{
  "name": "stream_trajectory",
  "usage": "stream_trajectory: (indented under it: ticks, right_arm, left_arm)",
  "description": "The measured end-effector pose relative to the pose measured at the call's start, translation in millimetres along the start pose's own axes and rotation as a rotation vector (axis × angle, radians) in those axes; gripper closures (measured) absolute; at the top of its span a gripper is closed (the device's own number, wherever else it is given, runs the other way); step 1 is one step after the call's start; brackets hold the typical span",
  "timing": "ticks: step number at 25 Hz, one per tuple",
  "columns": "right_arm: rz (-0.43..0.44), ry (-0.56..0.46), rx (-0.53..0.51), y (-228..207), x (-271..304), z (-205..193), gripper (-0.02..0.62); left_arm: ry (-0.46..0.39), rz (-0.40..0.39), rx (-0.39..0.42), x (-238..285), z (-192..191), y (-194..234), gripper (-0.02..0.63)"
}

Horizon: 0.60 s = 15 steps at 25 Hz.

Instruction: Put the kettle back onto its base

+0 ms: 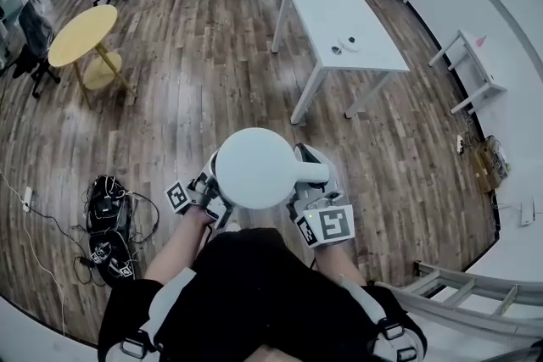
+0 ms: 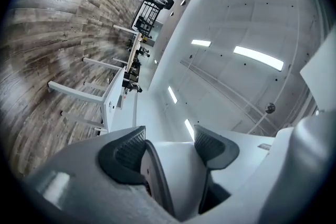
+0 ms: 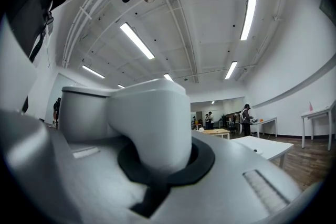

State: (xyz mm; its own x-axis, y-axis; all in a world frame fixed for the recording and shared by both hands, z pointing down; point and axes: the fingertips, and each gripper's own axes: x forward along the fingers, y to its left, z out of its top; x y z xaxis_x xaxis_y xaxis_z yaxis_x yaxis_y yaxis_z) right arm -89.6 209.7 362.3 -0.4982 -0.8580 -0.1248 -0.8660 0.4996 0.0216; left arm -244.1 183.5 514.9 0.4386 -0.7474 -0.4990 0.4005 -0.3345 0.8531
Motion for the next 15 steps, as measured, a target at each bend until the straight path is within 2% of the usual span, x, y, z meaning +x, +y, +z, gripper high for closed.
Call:
stream_trajectory:
  ticks: [7, 15]
  right_arm:
    - [-0.05, 0.033, 0.009, -2.8, 30.8, -15.1, 0.589]
    - [-0.104, 0.067, 0.006, -25.9, 46.9, -28.1, 0.589]
  left_arm:
    - [0.058, 0.024, -0.017, 18.6, 31.5, 11.6, 0.319]
    - [0.077, 0.054, -0.071, 39.9, 37.9, 39.3, 0.319]
